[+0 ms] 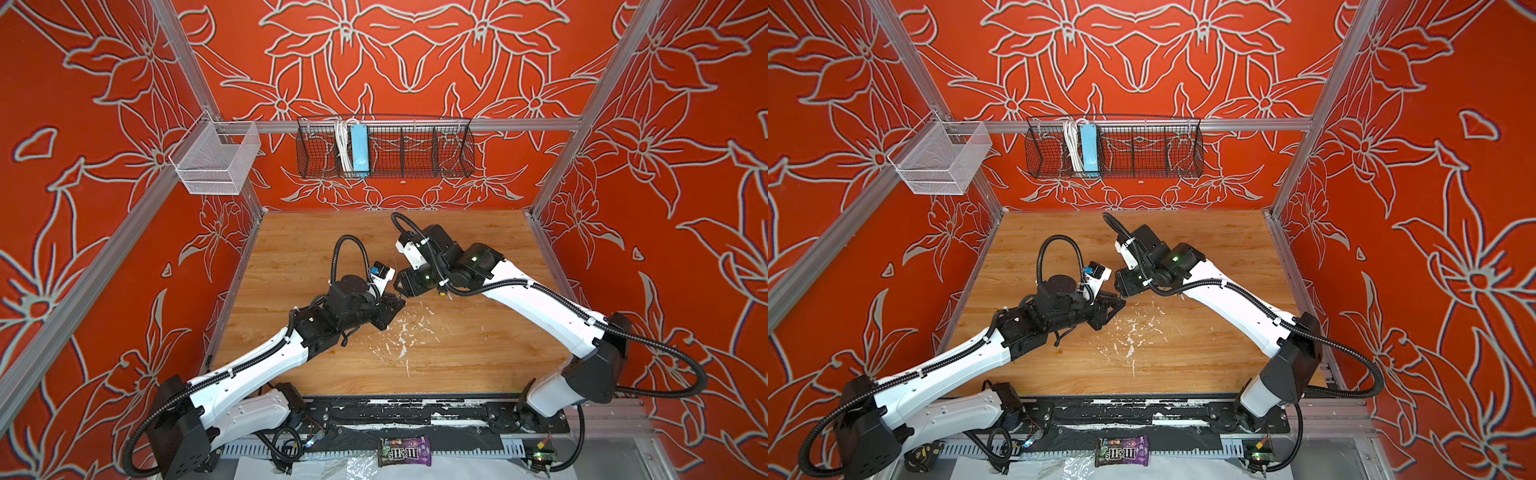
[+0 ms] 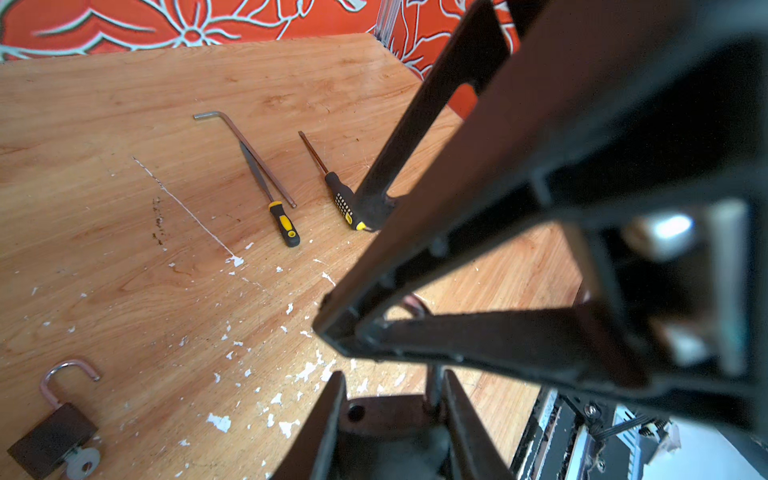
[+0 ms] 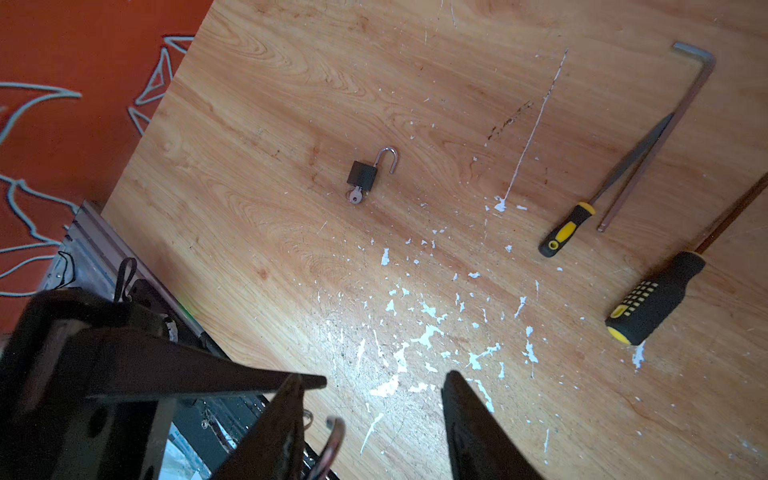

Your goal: Unlock with the key

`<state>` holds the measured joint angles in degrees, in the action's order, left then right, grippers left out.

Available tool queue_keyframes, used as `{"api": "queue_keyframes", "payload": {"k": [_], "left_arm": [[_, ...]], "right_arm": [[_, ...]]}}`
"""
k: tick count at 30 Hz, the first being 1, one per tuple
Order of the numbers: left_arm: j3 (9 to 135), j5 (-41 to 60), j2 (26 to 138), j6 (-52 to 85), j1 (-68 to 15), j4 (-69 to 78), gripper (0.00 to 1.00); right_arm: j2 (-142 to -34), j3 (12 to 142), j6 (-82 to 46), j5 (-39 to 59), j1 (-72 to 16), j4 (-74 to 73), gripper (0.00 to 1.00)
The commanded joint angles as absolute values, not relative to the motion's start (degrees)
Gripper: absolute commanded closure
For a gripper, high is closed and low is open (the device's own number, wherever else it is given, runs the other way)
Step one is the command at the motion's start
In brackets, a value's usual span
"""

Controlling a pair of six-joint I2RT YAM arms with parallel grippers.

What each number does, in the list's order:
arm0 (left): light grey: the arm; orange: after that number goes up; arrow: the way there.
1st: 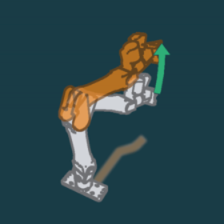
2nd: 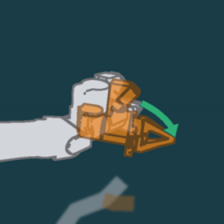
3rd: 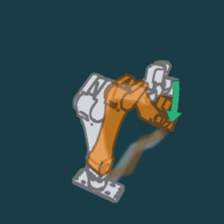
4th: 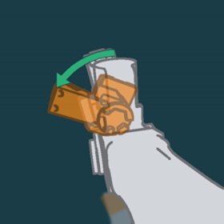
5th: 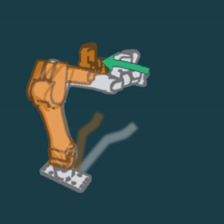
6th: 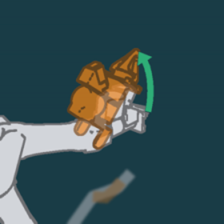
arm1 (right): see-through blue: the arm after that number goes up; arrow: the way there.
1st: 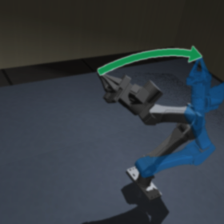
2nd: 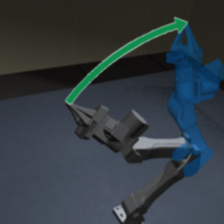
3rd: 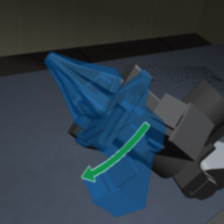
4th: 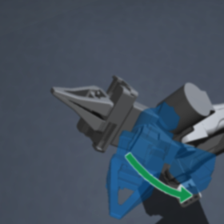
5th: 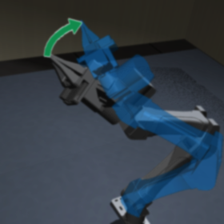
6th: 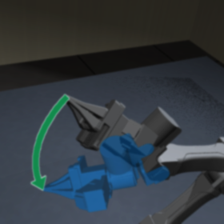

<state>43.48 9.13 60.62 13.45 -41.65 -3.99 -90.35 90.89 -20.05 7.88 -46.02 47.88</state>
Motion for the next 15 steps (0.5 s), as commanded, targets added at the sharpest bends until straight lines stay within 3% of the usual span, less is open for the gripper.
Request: {"api": "queue_keyframes", "payload": {"k": [1, 15], "left_arm": [[43.59, 8.98, 60.49, 12.85, -41.31, -0.62, 1.0], [43.35, 6.49, 60.47, 12.85, -41.31, -0.78, 1.0]], "right_arm": [[-92.23, 94.05, -18.81, 4.18, -45.45, 51.98, 0.46], [-91.75, 92.92, -17.69, 6.22, -45.33, 52.51, 0.45]]}}
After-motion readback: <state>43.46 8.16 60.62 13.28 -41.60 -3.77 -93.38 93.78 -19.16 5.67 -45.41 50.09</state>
